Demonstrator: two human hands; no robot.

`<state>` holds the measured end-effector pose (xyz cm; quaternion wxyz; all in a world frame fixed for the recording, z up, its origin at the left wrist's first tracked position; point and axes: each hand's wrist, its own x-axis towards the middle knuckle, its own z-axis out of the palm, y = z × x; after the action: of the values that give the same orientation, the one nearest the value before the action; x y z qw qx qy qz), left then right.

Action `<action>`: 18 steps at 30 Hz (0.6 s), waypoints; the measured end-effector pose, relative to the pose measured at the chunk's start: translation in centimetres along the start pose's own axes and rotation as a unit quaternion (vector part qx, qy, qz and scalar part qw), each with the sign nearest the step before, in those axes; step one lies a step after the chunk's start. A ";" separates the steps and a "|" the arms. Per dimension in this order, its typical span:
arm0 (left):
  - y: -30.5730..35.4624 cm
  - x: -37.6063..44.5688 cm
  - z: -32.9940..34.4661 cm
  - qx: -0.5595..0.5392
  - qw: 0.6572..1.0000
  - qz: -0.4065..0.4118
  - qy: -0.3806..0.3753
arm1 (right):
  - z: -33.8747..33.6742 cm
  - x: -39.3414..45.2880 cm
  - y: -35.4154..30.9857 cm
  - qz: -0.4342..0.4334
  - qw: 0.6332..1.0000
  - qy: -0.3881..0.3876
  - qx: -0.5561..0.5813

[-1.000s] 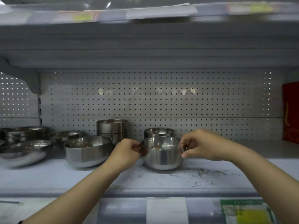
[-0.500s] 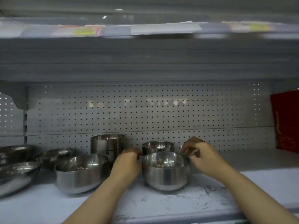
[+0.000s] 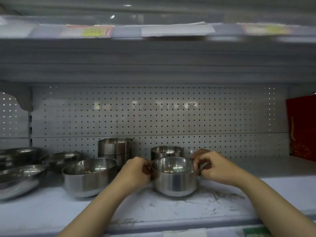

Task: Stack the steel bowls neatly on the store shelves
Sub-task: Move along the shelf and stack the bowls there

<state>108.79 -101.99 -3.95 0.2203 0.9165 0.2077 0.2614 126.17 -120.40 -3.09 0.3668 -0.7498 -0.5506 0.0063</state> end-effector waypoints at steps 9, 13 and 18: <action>-0.6 -2.2 -1.1 -0.139 0.982 -0.001 -0.129 | -1.4 -1.0 -0.1 0.017 0.993 -0.116 -0.023; -0.4 -2.1 -0.3 -0.144 0.986 0.002 -0.090 | -0.7 -1.3 0.0 0.001 0.996 -0.086 -0.005; -0.5 -1.8 0.5 -0.163 0.985 -0.002 -0.065 | -0.2 -1.3 0.6 -0.013 0.999 -0.039 0.010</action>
<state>107.55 -102.64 -5.32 0.3798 0.8832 0.1492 0.2311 126.23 -121.68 -3.83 0.3526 -0.7380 -0.5741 0.0368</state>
